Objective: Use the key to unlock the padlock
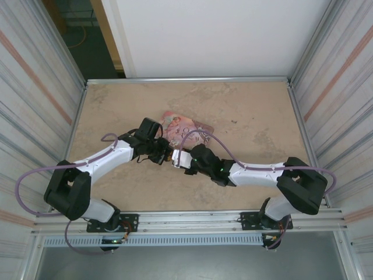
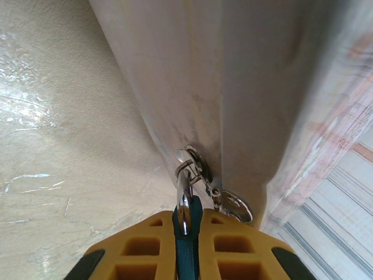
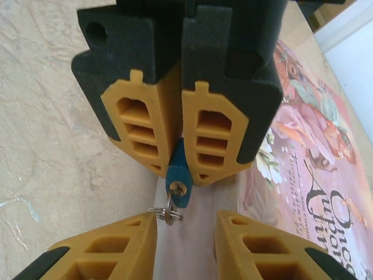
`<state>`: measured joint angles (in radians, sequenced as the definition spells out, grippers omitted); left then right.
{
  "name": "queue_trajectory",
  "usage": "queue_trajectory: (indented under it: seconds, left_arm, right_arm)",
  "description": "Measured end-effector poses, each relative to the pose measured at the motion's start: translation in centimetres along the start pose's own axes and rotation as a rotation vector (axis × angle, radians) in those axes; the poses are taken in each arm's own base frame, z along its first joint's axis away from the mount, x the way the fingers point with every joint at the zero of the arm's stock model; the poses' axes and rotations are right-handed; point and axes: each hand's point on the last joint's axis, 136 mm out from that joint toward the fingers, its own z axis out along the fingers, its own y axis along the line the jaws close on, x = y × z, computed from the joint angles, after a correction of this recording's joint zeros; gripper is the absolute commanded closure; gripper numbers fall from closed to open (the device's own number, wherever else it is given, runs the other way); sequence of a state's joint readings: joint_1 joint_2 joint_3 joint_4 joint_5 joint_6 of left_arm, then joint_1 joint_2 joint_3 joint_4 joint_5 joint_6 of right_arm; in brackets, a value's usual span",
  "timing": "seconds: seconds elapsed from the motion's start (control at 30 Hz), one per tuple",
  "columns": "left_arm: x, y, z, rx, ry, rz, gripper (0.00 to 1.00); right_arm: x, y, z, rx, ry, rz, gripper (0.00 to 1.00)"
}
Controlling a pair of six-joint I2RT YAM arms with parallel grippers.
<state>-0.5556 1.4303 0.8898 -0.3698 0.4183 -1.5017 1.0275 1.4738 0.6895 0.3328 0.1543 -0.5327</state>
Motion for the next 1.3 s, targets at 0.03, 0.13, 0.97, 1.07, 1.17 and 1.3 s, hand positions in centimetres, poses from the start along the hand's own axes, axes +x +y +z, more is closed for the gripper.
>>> queue_trajectory:
  seconds: [0.03,0.13,0.97,1.07,1.17,1.3]
  left_arm:
    - [0.0,0.0,0.0,0.000,0.000,0.000,1.00]
    - [0.0,0.0,0.0,0.000,0.000,0.000,1.00]
    - [-0.5,0.2,0.0,-0.004,-0.023,-0.018,1.00]
    - [-0.5,0.2,0.1,-0.003,-0.026,-0.017,1.00]
    - [-0.5,0.2,0.1,-0.002,-0.027,-0.016,1.00]
    - [-0.6,0.0,0.2,0.008,-0.031,-0.009,1.00]
  right_arm:
    - [-0.1,0.0,0.0,-0.001,-0.003,0.000,0.74]
    - [-0.4,0.1,0.1,-0.008,-0.011,0.000,0.78]
    - [-0.4,0.6,1.0,-0.020,-0.017,0.092,1.00]
    - [-0.4,0.7,1.0,-0.019,-0.018,0.114,1.00]
    - [-0.4,0.6,1.1,-0.019,-0.017,0.142,1.00]
    - [-0.2,0.2,1.1,-0.017,-0.017,0.202,1.00]
